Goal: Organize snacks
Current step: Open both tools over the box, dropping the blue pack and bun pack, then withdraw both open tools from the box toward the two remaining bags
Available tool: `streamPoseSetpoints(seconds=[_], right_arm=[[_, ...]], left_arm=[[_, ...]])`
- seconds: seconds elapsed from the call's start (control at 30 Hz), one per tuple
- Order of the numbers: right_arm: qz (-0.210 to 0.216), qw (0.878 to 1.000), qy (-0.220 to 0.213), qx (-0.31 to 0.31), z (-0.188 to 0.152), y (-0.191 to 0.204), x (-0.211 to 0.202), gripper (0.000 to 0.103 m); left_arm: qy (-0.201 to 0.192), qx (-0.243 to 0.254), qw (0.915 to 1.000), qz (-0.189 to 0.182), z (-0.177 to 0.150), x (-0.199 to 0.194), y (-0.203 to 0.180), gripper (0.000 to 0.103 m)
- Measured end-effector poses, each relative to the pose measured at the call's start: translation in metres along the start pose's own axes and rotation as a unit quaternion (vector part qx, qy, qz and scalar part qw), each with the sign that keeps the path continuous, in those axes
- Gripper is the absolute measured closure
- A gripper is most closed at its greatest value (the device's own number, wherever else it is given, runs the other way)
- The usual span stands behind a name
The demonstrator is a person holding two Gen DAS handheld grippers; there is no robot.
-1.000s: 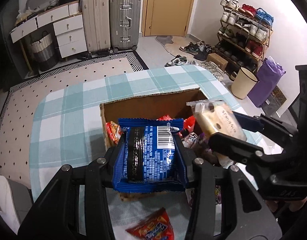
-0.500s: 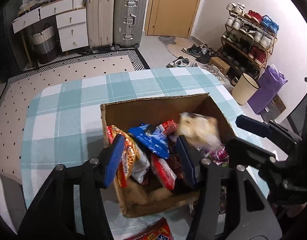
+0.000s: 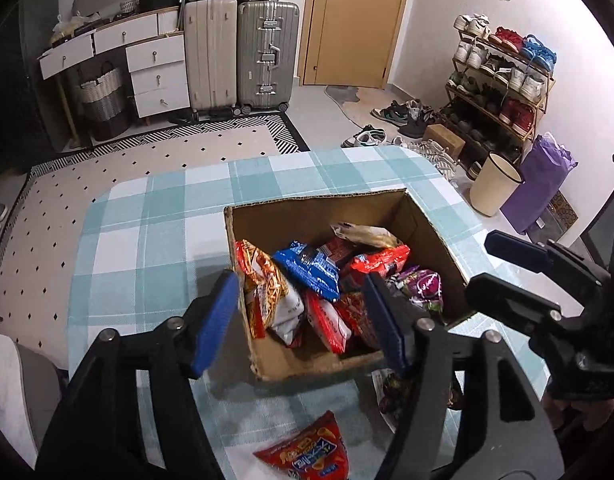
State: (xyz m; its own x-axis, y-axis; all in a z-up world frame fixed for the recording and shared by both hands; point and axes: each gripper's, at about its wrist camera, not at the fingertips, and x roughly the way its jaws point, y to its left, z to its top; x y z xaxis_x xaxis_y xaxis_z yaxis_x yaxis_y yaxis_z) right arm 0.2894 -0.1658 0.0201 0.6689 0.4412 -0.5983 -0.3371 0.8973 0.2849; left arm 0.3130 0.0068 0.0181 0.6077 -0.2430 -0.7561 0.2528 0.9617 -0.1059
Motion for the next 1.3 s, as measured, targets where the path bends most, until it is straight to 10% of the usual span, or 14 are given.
streamPoseSetpoints(seconds=[1.3], right_arm=[[-0.014,1.0,-0.024,0.011,-0.101,0.04,-0.096,0.003]], left_arm=[[-0.036,-0.05,0.9963,0.06,-0.125,-0.1,0.001,0.001]])
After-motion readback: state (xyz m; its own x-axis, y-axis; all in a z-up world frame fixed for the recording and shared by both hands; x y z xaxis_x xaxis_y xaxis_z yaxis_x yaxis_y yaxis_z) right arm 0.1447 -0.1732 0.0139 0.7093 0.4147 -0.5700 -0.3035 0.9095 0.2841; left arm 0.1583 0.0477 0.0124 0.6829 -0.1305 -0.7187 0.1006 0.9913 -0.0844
